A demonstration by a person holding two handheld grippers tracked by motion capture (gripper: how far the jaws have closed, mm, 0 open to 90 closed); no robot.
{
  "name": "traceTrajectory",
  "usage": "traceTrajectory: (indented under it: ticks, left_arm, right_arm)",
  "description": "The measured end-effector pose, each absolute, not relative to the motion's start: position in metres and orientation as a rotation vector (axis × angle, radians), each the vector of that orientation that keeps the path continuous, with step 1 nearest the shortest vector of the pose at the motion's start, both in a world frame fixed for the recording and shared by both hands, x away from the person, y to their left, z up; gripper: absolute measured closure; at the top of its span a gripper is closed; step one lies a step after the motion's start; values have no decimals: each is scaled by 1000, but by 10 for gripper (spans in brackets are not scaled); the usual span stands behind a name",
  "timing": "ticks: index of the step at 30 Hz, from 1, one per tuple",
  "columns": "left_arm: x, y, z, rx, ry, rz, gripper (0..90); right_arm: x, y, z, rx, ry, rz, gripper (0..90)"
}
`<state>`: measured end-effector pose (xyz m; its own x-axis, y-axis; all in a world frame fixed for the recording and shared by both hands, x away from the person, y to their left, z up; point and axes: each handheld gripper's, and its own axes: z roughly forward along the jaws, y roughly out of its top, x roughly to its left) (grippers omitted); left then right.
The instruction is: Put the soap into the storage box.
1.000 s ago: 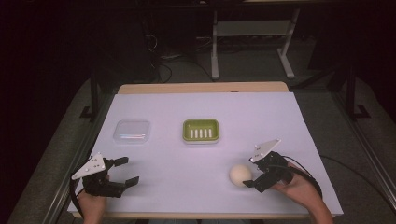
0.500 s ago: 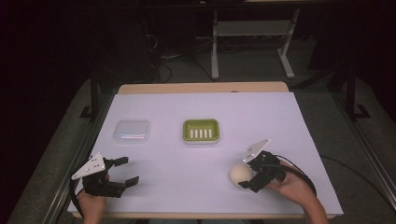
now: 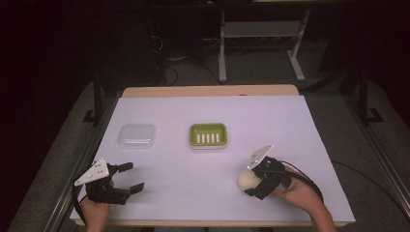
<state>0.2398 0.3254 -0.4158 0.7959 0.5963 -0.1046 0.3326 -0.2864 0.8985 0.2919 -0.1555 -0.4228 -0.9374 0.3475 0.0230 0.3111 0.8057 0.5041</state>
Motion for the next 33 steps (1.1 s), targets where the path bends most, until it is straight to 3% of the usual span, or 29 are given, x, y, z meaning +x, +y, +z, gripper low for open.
traceTrajectory:
  ticks: [33]
  left_arm:
    - [240,327,-415,1896,701,303,131]
  right_arm:
    - [292,-148,-432,531,2917,742,241]
